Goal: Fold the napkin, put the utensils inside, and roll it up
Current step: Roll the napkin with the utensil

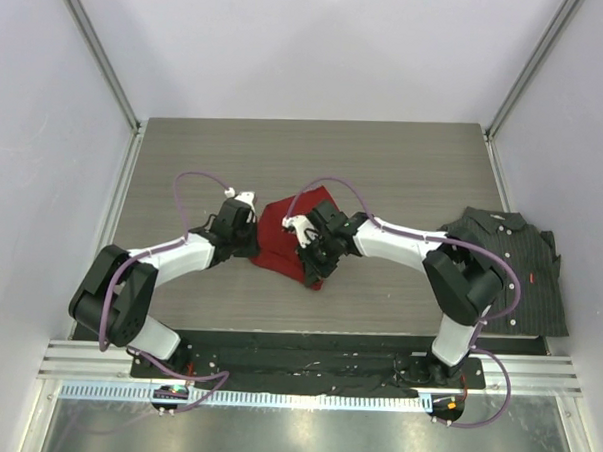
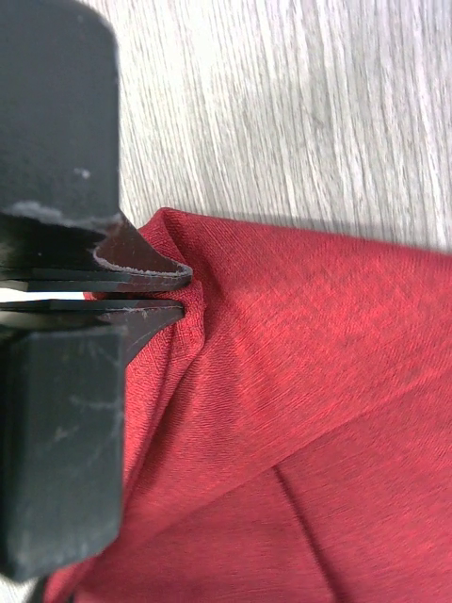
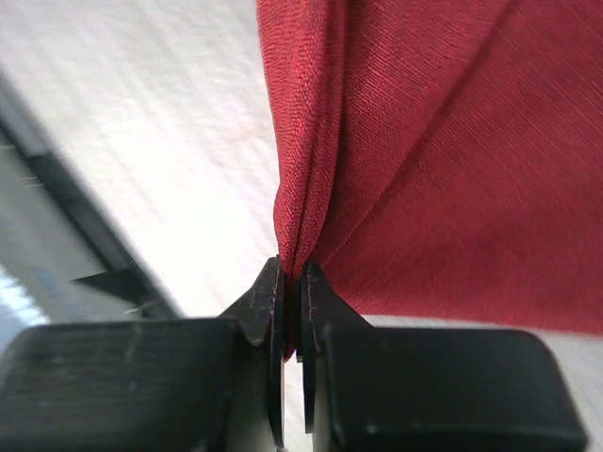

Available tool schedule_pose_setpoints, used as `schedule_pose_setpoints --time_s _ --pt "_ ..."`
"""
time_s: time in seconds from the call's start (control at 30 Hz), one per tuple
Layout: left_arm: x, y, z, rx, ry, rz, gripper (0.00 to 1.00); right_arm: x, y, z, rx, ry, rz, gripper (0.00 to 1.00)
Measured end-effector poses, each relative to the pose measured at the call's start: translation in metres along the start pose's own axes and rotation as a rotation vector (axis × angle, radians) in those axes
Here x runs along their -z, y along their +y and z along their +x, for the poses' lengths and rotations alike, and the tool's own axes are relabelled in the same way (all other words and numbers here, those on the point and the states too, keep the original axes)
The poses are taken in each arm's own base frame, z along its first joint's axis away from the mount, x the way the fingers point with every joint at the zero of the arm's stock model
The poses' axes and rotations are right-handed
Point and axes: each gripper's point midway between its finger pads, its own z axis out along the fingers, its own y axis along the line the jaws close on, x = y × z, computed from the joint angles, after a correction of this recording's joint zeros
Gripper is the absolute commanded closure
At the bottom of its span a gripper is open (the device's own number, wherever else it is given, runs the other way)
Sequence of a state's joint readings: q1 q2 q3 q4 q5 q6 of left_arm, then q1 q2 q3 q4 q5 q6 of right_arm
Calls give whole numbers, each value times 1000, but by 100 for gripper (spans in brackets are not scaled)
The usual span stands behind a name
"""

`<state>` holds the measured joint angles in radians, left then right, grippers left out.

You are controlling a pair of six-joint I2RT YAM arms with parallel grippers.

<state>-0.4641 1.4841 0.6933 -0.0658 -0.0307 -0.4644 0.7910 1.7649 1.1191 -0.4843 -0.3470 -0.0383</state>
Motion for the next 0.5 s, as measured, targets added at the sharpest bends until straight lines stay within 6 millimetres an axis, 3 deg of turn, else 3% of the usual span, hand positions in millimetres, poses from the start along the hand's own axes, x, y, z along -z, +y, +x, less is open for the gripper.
schedule_pose_setpoints --time_s 0.2,0.5 --pt "2 4 1 3 17 -18 100 -4 20 0 -120 26 -246 98" --pt "-2 8 0 16 59 -36 100 -8 -1 7 -312 42 -397 98"
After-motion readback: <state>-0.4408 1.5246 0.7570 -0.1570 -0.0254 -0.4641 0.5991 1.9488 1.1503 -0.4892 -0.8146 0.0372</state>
